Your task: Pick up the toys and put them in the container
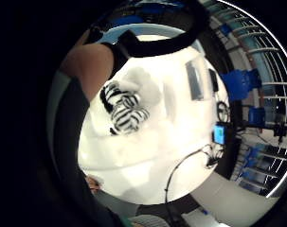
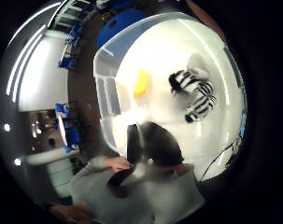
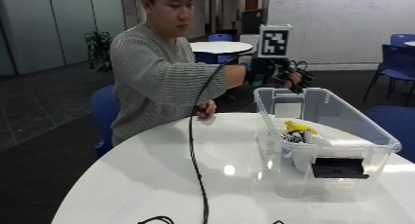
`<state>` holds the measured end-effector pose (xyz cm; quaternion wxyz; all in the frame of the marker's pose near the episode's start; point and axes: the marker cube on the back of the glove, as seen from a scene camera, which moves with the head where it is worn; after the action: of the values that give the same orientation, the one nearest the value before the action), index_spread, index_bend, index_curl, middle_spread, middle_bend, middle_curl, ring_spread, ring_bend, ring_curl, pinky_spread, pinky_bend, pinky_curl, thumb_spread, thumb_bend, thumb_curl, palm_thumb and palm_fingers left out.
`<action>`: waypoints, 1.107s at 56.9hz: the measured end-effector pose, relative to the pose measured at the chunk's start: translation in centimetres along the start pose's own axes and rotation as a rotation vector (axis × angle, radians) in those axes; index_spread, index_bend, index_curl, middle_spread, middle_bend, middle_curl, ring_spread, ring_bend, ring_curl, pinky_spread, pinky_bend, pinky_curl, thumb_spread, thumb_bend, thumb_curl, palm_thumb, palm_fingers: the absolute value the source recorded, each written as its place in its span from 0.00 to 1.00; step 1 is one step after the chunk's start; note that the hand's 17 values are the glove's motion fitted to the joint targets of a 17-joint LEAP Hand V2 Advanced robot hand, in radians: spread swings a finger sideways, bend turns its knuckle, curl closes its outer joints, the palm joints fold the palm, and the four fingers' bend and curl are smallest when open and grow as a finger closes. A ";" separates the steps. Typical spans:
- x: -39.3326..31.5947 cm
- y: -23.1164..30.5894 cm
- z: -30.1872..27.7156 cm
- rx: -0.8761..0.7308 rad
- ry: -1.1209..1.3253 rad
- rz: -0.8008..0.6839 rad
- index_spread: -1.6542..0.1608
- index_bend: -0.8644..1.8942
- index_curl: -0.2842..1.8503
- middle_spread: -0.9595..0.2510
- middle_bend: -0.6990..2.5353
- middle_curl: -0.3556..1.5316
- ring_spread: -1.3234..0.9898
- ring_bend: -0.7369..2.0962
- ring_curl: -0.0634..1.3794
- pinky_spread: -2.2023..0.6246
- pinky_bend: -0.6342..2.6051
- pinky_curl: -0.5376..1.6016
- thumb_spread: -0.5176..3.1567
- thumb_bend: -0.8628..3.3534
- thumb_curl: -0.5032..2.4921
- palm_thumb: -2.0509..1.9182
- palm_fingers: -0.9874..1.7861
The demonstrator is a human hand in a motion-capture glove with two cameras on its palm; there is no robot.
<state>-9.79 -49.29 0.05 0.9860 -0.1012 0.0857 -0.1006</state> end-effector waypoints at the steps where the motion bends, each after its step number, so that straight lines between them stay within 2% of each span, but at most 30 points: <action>1: 1.3 0.9 -0.1 0.023 0.062 -0.012 0.71 0.36 0.34 0.60 0.28 0.43 0.46 0.50 0.26 0.78 0.53 0.43 0.49 0.20 0.30 0.53 0.33; 6: 4.6 6.1 -0.8 0.134 0.142 -0.087 0.71 0.36 0.33 0.61 0.27 0.42 0.48 0.48 0.25 0.78 0.53 0.43 0.50 0.20 0.29 0.52 0.32; 11: 7.1 11.8 -0.7 0.192 0.171 -0.071 0.71 0.36 0.32 0.62 0.27 0.41 0.49 0.46 0.24 0.78 0.53 0.43 0.50 0.20 0.28 0.51 0.31; 17: 8.3 16.4 -0.5 0.163 -0.009 0.029 0.71 0.36 0.31 0.64 0.26 0.40 0.50 0.44 0.23 0.78 0.52 0.43 0.50 0.20 0.27 0.51 0.31; 24: 9.3 19.3 0.3 0.147 -0.050 0.086 0.71 0.36 0.30 0.65 0.26 0.38 0.51 0.42 0.22 0.79 0.52 0.42 0.51 0.20 0.26 0.51 0.31; 35: 3.3 28.0 4.6 0.156 -0.052 -0.076 0.71 0.37 0.29 0.66 0.26 0.37 0.53 0.40 0.22 0.79 0.50 0.41 0.51 0.20 0.25 0.51 0.31; 46: -3.1 38.1 11.4 0.112 -0.117 -0.062 0.71 0.38 0.29 0.66 0.26 0.35 0.53 0.38 0.22 0.79 0.48 0.41 0.51 0.20 0.25 0.51 0.32; 53: -5.1 40.9 14.2 0.115 -0.248 -0.014 0.70 0.38 0.30 0.66 0.26 0.35 0.53 0.37 0.22 0.79 0.47 0.40 0.51 0.20 0.24 0.51 0.33; 63: -7.4 43.4 18.6 0.108 -0.112 -0.010 0.70 0.38 0.31 0.66 0.27 0.34 0.53 0.37 0.22 0.79 0.46 0.40 0.52 0.20 0.25 0.51 0.34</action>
<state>-5.53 -2.63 9.69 0.9928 -0.0536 0.0243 -0.1041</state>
